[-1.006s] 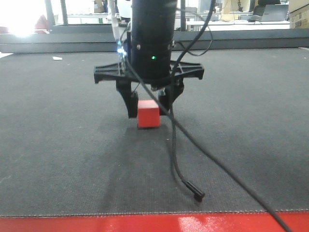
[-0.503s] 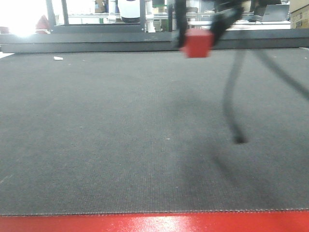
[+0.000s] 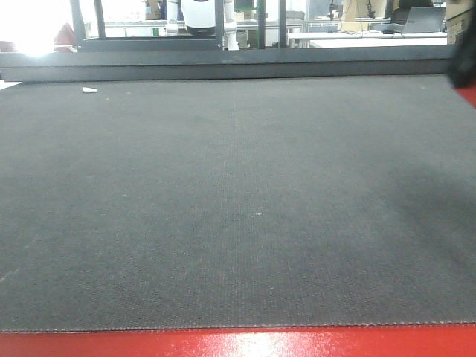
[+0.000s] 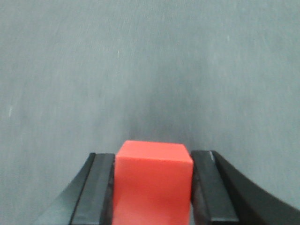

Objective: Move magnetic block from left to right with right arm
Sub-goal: 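Lift the red cube off the felt with the right gripper, then hold the red cube raised in the right gripper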

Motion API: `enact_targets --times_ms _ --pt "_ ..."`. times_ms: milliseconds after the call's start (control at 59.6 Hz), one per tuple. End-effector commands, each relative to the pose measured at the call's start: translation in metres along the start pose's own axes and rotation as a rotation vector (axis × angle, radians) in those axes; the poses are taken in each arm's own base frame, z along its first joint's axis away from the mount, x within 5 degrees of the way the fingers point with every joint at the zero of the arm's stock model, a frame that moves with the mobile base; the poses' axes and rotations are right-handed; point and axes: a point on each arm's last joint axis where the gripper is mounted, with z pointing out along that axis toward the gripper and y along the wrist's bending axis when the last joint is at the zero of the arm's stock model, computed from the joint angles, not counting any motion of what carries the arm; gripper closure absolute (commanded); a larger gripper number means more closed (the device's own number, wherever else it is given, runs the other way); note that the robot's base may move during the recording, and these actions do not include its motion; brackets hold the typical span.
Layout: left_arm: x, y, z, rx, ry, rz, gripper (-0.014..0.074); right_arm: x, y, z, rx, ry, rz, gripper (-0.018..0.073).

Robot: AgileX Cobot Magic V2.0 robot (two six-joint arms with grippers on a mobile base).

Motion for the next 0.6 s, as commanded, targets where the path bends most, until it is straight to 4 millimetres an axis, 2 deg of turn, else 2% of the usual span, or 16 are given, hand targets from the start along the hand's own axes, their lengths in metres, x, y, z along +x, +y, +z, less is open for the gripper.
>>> enact_targets --times_ms 0,168,369,587 --pt "-0.007 0.0 -0.001 0.006 -0.102 -0.007 0.0713 0.005 -0.005 -0.028 -0.026 -0.174 -0.016 0.0356" --pt "-0.007 0.0 -0.001 0.006 -0.102 -0.007 0.0713 0.033 -0.014 -0.067 -0.042 -0.303 -0.003 0.0356" --pt "-0.007 0.0 -0.001 0.006 -0.102 -0.007 0.0713 0.055 -0.026 -0.119 -0.039 -0.504 0.001 0.0356" --pt "-0.007 0.0 -0.001 0.006 -0.102 -0.007 0.0713 0.08 -0.035 -0.159 -0.06 -0.689 0.023 0.0356"
